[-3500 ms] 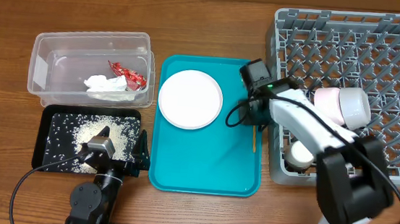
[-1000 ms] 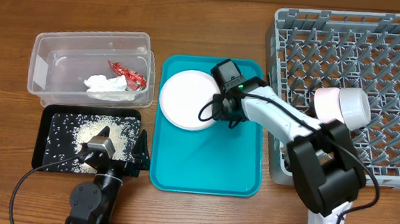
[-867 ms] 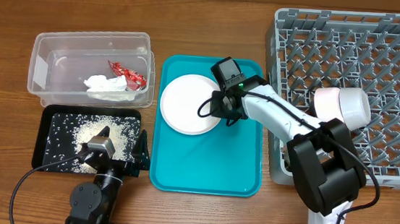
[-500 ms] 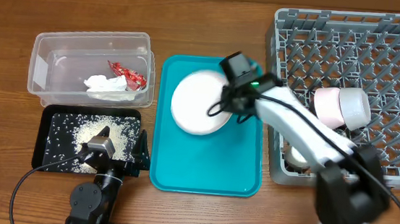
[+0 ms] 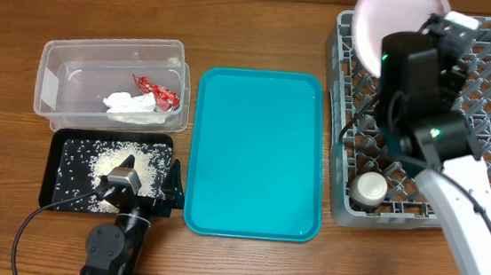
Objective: Sort waste into correct bins and load items into the dishwasher
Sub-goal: 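Lift the white plate and stand it upright in the dish rack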
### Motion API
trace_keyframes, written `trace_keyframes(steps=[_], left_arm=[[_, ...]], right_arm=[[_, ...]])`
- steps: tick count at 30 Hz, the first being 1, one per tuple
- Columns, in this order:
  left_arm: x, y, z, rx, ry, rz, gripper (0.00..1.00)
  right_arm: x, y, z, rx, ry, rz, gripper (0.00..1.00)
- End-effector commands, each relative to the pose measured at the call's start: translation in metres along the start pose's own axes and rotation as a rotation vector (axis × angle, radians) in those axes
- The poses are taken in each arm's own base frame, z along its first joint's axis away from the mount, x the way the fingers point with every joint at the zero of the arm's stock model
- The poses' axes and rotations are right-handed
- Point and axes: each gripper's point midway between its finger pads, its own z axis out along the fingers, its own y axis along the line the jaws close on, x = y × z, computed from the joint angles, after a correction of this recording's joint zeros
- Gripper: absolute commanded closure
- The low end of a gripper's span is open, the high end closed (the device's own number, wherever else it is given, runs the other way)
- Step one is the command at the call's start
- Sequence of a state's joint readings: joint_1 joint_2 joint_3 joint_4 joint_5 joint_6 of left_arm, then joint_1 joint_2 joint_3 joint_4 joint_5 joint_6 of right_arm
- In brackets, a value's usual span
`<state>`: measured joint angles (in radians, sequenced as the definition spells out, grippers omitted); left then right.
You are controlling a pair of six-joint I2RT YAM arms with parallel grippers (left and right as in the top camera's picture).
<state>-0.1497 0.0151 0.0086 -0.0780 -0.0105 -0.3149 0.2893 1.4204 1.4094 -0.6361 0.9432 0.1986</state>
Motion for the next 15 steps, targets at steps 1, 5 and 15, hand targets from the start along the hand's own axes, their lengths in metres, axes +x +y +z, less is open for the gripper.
trace_keyframes(steps=[1, 5, 15], left_arm=[[0.0, -0.001, 0.0, 0.007, -0.004, -0.011, 0.0], [0.0, -0.001, 0.0, 0.007, -0.004, -0.011, 0.0], [0.0, -0.001, 0.0, 0.007, -0.005, -0.011, 0.0]], right_arm=[[0.006, -0.028, 0.031, 0.168, 0.02, -0.051, 0.96], [0.023, -0.036, 0.068, 0.241, 0.073, -0.117, 0.96], [0.042, 0.004, 0.115, 0.238, 0.076, -0.326, 0.96]])
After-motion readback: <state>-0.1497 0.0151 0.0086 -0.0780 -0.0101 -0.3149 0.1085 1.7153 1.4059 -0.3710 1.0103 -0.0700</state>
